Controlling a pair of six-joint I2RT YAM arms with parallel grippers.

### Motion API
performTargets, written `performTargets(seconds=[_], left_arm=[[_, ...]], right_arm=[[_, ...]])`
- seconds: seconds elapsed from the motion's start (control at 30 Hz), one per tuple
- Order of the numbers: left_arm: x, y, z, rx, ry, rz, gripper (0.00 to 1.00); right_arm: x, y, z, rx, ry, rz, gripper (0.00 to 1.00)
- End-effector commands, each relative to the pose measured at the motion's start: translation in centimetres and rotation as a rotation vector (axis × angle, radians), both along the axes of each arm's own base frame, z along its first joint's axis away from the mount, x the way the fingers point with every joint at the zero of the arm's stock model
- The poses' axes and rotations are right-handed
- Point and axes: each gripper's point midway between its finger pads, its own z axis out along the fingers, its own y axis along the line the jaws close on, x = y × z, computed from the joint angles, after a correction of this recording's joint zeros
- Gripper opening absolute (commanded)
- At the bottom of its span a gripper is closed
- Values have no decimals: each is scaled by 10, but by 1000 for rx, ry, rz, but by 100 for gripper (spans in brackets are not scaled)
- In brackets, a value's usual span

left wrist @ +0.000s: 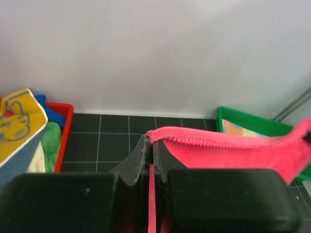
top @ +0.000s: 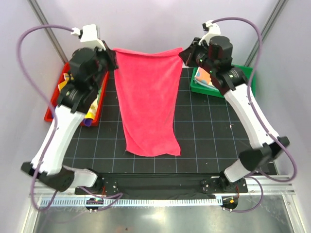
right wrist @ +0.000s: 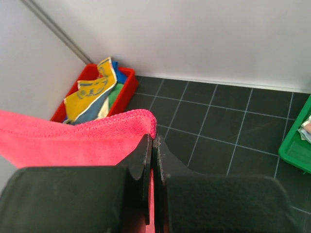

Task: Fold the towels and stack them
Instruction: Flatten out the crumpled towel, then fold the towel

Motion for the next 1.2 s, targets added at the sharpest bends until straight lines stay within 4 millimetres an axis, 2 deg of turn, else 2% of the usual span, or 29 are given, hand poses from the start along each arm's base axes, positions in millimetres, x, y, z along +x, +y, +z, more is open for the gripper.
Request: performTargets(seconds=[0.0,0.03,0.07,0.1,0.13,0.17,0.2,0.23,0.27,0.3,0.33,0.37,0.4,0.43,0.47,0.5,0.53,0.57,0.7,0.8,0.83,0.93,1.0,1.03,1.07,1.13,1.17], left_arm=[[50,-8,0,-177,-14,-108,0],[77,-11,-21,-169,26,-105,0],[88,-9,-20,-178,25,-107,0],[104,2,-28,-182,41,-83,0],[116,5,-36,-185,58,-81,0],[137,3,-52,-202,85,-95,0],[145,5,-51,-217,79,-112,0],[157,16,-52,-228,71,-99,0],[175,18,-72,-231,104,-97,0],[181,17,-75,-240,109,-121,0],[191,24,-71,-245,93,-120,0],[198,24,-76,-250,102,-133,0],[210,20,-92,-258,133,-154,0],[216,21,-90,-260,125,-160,0],[221,22,-95,-260,131,-158,0],[230,22,-108,-258,150,-158,0],[234,20,-112,-252,150,-166,0],[238,19,-114,-249,148,-169,0],[256,12,-151,-253,197,-200,0],[264,11,-167,-251,213,-193,0],[268,13,-177,-246,227,-178,0],[278,15,-185,-240,228,-161,0],[283,17,-179,-232,204,-147,0],[288,19,-185,-229,206,-139,0],[291,21,-185,-224,197,-125,0],[298,24,-178,-218,166,-111,0],[303,26,-185,-212,169,-94,0]], right_arm=[[33,-2,20,64,-89,8,1],[42,-4,21,68,-93,-1,1],[63,-1,-1,56,-55,-4,1],[75,-6,-3,64,-60,-15,1],[87,-7,-10,63,-53,-23,1],[104,-5,-23,60,-37,-21,1],[117,-10,-29,67,-38,-32,1],[124,-9,-24,80,-52,-30,1],[132,-10,-28,84,-49,-31,1],[149,-8,-50,79,-20,-37,1],[157,-13,-46,95,-28,-48,1],[165,-13,-54,99,-20,-48,1],[172,-15,-59,105,-17,-54,1],[184,-17,-75,105,4,-65,1],[189,-19,-74,112,-1,-70,1],[194,-21,-76,118,-5,-76,1],[203,-24,-87,115,6,-88,1],[206,-25,-90,118,10,-95,1],[217,-27,-114,116,31,-96,1],[221,-28,-119,109,16,-96,1],[226,-28,-129,102,29,-96,1],[234,-30,-131,113,28,-92,1],[241,-31,-138,116,21,-92,1],[243,-30,-139,117,16,-92,1],[248,-31,-147,113,16,-93,1],[254,-33,-149,115,6,-100,1],[259,-33,-158,115,13,-104,1]])
